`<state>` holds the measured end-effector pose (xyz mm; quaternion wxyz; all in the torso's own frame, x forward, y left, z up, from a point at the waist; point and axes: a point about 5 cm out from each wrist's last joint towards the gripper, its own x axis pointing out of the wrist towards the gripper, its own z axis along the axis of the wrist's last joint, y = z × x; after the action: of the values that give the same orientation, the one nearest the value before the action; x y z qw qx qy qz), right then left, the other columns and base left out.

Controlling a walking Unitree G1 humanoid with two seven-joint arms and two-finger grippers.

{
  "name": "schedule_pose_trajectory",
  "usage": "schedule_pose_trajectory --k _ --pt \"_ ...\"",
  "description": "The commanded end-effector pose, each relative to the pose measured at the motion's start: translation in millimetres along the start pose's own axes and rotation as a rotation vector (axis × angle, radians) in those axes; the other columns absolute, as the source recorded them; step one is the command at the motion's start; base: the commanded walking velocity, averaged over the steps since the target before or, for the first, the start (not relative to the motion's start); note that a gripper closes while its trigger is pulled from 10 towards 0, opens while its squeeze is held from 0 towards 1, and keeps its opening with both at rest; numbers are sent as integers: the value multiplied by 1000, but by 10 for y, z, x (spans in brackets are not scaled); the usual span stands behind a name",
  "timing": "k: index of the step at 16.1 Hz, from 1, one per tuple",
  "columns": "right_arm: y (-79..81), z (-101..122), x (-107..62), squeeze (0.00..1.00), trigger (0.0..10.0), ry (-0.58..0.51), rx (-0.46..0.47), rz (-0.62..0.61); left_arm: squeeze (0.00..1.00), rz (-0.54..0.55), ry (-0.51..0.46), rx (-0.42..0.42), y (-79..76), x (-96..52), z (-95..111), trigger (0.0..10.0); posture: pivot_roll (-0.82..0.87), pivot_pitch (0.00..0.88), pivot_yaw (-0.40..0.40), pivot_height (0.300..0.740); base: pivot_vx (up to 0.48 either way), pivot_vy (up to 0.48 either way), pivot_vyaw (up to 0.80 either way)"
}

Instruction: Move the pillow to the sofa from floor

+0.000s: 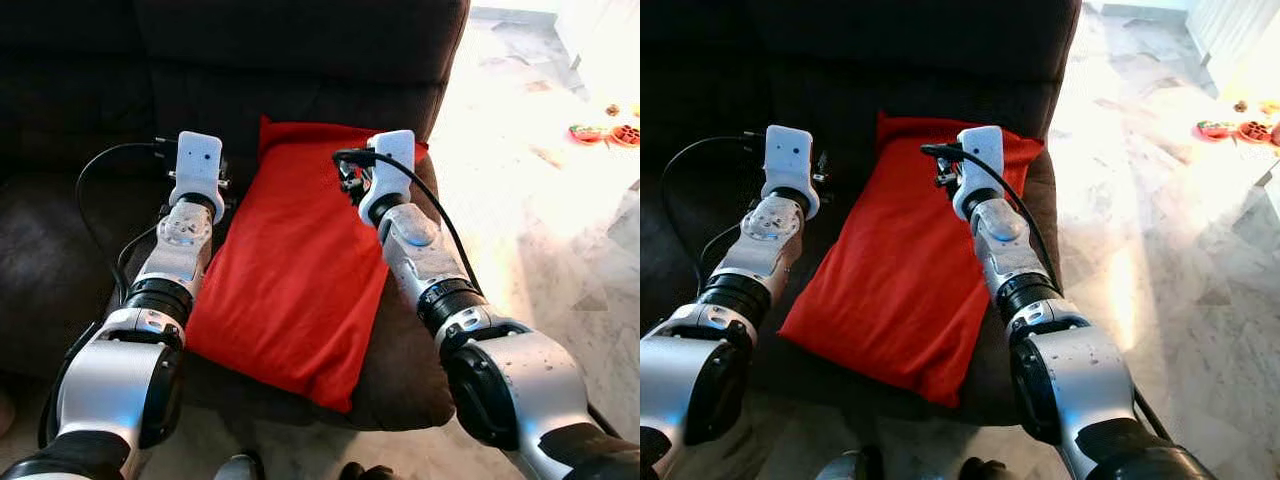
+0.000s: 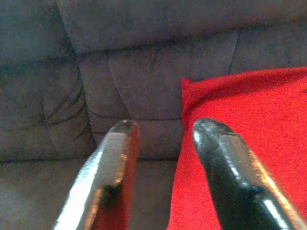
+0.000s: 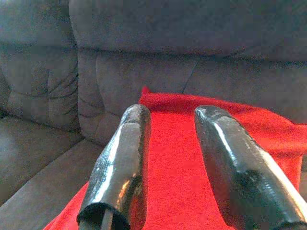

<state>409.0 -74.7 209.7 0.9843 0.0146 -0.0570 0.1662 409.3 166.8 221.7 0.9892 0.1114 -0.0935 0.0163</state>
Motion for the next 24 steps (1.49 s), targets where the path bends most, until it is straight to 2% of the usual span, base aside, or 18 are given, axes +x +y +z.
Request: schedule_pose_trajectory --k 1,2,4,5,7,8,10,12,14,16,24 --pt "-64 71 -3 0 10000 -44 1 -23 0 -8 -37 2 -48 -58 -16 10000 138 204 -44 740 0 0 0" --pt "-109 56 -35 0 10000 -66 -29 -37 0 -25 -98 0 -84 -137 -16 10000 135 196 -43 740 0 0 0" --pt "-182 -9 -108 0 10000 -91 -30 -59 0 -31 -143 -21 -113 -303 -100 10000 131 175 -41 740 0 0 0" --pt "-201 -28 -127 0 10000 -95 -23 -66 0 -21 -148 -24 -106 -338 -122 10000 129 167 -40 740 0 0 0" --pt "-282 -146 -259 0 10000 -120 -12 -102 0 72 -182 -66 10 -507 -139 10000 117 142 -38 740 0 0 0" --pt "-295 -170 -297 0 10000 -131 -8 -107 0 93 -190 -76 40 -539 -138 10000 115 136 -39 740 0 0 0" --pt "-368 -258 -467 0 10000 -169 12 -156 0 108 -191 -74 38 -646 -207 10000 103 118 -36 740 0 0 0" --pt "-421 -321 -568 0 10000 -169 24 -203 0 100 -177 -110 -23 -685 -231 10000 101 115 -34 740 0 0 0" --pt "-431 -368 -621 0 10000 -154 40 -224 0 91 -170 -109 -50 -708 -231 10000 95 119 -32 740 0 0 0" --pt "-421 -425 -680 0 10000 -122 59 -242 0 101 -160 -127 -39 -725 -228 10000 96 123 -29 740 0 0 -375" --pt "-390 -385 -708 0 10000 -116 87 -249 0 100 -141 -114 16 -724 -218 10000 100 134 -25 740 0 0 -94"
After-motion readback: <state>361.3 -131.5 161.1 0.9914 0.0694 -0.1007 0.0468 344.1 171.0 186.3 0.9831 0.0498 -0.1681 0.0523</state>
